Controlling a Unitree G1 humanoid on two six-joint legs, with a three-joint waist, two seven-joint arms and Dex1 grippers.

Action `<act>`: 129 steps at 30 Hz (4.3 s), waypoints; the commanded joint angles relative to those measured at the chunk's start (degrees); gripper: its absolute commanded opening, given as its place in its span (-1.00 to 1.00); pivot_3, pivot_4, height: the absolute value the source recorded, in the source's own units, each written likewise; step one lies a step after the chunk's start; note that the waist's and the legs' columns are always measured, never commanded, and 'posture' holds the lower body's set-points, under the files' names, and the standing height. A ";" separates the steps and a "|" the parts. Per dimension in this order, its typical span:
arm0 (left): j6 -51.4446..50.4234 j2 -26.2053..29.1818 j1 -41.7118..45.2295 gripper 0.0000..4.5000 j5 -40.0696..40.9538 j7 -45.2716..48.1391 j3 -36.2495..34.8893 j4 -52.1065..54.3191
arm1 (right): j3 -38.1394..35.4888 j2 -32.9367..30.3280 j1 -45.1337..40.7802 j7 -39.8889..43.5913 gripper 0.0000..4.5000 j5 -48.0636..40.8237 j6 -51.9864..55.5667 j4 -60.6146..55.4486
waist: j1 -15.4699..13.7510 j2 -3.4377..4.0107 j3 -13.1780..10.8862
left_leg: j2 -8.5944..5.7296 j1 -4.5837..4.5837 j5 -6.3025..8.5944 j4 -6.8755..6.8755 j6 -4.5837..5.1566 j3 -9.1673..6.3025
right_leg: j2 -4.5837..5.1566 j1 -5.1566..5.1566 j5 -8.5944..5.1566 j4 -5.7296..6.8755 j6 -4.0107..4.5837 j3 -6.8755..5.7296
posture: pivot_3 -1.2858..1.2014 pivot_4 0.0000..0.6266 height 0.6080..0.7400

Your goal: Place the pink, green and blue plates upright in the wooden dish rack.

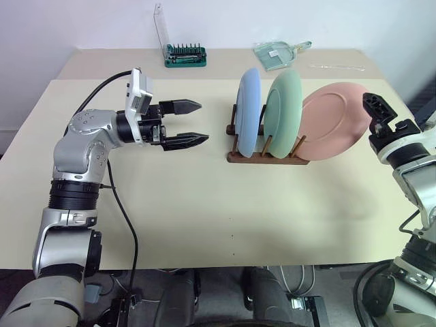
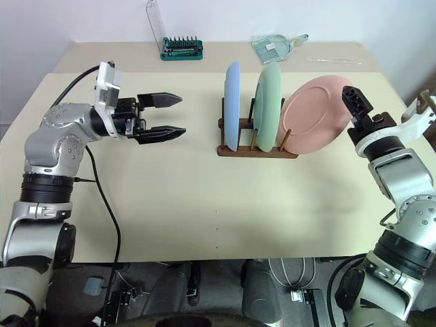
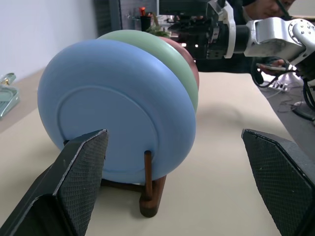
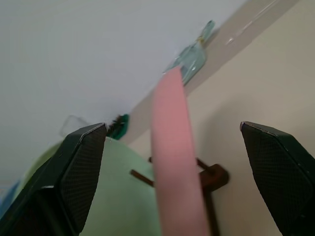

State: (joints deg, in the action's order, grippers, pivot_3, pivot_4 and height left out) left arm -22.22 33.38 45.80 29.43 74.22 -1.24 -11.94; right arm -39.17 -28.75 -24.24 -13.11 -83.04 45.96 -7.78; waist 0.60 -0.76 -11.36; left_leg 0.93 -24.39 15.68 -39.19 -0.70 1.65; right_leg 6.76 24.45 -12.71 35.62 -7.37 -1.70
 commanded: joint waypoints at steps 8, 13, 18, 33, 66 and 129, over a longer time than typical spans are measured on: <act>-0.17 0.91 -0.73 1.00 1.12 -1.60 -1.93 3.40 | -0.67 -3.48 -2.57 0.22 -0.96 -9.46 -0.43 3.54 | 0.01 0.00 0.00 | 0.00 0.00 0.00 0.00 0.00 0.01 | 0.00 0.00 0.00 0.00 0.00 0.00 | 0.03 -0.52 0.76; -0.10 1.48 -1.03 1.00 1.05 -1.93 -2.11 3.49 | 0.49 -5.10 -2.07 2.05 -0.96 -8.99 0.16 4.57 | 0.02 0.00 0.00 | 0.00 0.00 0.00 0.00 0.00 0.01 | 0.00 0.00 0.00 0.00 0.00 0.00 | 0.03 -0.52 0.76; -0.08 1.67 -1.25 1.00 1.01 -2.34 -2.03 3.69 | 1.70 -7.03 -1.33 6.56 -0.96 -6.16 0.76 5.40 | 0.00 0.00 0.00 | 0.00 0.00 0.00 0.00 0.00 0.01 | 0.00 0.00 0.00 -0.01 0.00 0.00 | 0.03 -0.52 0.76; -0.53 1.37 -1.26 1.00 1.12 -2.64 -1.92 3.91 | 1.51 -8.77 -0.73 12.27 0.98 -0.75 -0.79 6.13 | -0.06 0.00 0.00 | 0.00 -0.01 0.00 -0.01 0.00 0.01 | 0.00 0.00 0.00 -0.01 0.00 0.00 | 0.03 -0.52 0.76; -1.29 1.75 -2.03 1.00 1.37 -3.69 -2.26 5.09 | 3.92 -8.46 -3.59 12.10 -0.99 -7.37 3.17 6.12 | -0.51 -0.02 0.02 | 0.00 -0.01 0.00 -0.03 0.00 0.00 | 0.00 -0.02 0.00 -0.01 0.00 -0.01 | 0.03 -0.52 0.76; -1.12 0.92 -2.96 1.00 3.16 -4.84 -1.91 5.90 | 4.10 -19.89 -13.01 37.49 0.76 25.15 -2.99 1.07 | -0.07 -0.08 0.07 | 0.00 0.01 0.00 -0.04 0.00 0.00 | 0.00 -0.03 0.00 0.00 0.00 -0.02 | 0.03 -0.52 0.76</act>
State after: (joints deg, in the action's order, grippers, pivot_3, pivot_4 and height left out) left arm -23.73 34.18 42.82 31.93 69.64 -1.58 -7.73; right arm -32.22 -48.27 -35.28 23.42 -54.80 43.65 -4.31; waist 0.54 -0.84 -11.29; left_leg 0.92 -24.38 15.68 -39.22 -0.70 1.64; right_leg 6.76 24.43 -12.71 35.61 -7.37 -1.72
